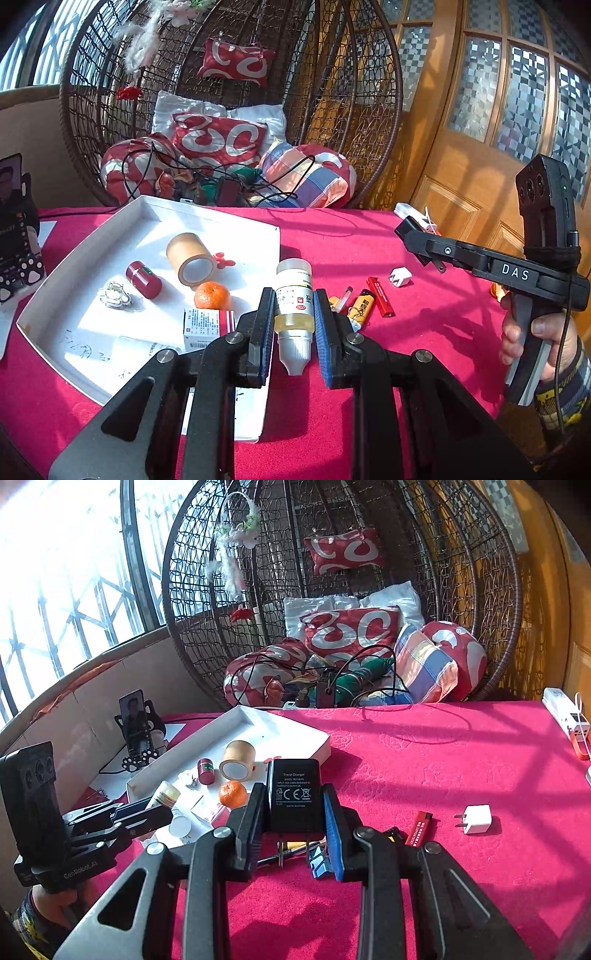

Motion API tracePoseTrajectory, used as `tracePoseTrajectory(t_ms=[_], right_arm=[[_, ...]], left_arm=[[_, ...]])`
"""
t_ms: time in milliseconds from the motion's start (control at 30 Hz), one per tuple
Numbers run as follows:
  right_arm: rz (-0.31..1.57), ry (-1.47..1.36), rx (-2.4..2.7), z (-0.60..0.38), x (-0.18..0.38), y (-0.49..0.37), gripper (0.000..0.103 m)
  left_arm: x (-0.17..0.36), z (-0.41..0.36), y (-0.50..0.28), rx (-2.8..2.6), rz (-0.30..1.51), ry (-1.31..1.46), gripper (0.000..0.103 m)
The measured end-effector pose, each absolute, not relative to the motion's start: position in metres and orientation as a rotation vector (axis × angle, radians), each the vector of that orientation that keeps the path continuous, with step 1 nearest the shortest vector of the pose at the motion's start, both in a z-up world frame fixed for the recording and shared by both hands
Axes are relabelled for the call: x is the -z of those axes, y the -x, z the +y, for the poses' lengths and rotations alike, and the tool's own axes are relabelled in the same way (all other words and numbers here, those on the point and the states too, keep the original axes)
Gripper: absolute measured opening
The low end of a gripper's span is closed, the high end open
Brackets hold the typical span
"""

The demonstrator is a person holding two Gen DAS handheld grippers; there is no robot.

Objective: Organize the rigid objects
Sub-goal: 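Carry the charger and dropper bottle into the white tray and open both tools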

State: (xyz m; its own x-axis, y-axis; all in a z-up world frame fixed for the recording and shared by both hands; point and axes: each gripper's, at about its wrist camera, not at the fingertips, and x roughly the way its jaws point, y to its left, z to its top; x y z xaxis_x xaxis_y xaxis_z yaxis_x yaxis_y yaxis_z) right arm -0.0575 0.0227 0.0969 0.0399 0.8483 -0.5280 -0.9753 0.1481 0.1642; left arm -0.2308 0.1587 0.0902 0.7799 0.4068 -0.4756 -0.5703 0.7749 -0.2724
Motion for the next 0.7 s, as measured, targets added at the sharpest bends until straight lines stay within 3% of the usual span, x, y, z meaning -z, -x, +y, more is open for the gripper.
tracePoseTrajectory(t_ms=[700], right_arm=[[0.600, 0.333, -1.487, 0.095, -0.113, 0.081, 0.029]], left_arm=[[-0.103, 0.237, 0.288, -0.713, 0.324, 0.524, 0.019]])
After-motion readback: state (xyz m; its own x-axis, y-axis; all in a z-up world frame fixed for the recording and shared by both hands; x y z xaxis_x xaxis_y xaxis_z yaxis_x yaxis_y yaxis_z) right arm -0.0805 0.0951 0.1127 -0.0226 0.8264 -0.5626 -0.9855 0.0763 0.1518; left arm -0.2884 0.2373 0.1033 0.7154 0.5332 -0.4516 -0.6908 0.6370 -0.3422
